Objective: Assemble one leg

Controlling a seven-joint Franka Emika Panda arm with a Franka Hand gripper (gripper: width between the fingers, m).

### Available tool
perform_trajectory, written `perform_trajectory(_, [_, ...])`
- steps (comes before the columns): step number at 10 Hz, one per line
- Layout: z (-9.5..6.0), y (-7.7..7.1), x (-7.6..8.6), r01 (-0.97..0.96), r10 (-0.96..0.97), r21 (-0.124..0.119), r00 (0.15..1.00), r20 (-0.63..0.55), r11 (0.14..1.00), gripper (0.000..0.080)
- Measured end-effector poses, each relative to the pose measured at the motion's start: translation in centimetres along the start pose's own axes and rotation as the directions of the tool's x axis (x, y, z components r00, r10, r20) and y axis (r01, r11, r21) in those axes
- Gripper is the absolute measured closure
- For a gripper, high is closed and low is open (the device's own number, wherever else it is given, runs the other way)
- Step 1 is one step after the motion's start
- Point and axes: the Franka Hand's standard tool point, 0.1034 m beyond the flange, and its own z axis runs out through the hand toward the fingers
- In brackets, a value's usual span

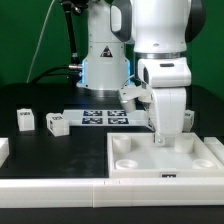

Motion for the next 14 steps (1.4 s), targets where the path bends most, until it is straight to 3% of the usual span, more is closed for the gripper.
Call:
perform_trajectory(2, [0.04,0.74,0.95,-0.002,0.002,-0.004,1.0,-0.002,1.0,0.0739])
perform_trajectory(5, [0.04,0.75,1.0,0.004,-0.004,0.006,1.0,0.002,1.0,0.0739])
perform_trajectory(6, [0.05,0.74,0.96,0.002,-0.002,0.006,1.0,0.002,1.0,0.0633])
perform_trajectory(7, [0.05,0.74,0.94,0.002,-0.002,0.006,1.0,0.002,1.0,0.0633])
perform_trajectory(9, [0.05,0.74,0.9,0.001,-0.001,0.006,1.0,0.002,1.0,0.0358])
perform_trajectory(10, [0.05,0.75,0.88,0.001,-0.001,0.006,1.0,0.002,1.0,0.0358])
perform_trajectory(11, [0.06,0.75,0.87,0.0,0.0,0.006,1.0,0.002,1.0,0.0204])
perform_trajectory(14, [0.06,0.75,0.83,0.0,0.0,0.006,1.0,0.003,1.0,0.0153])
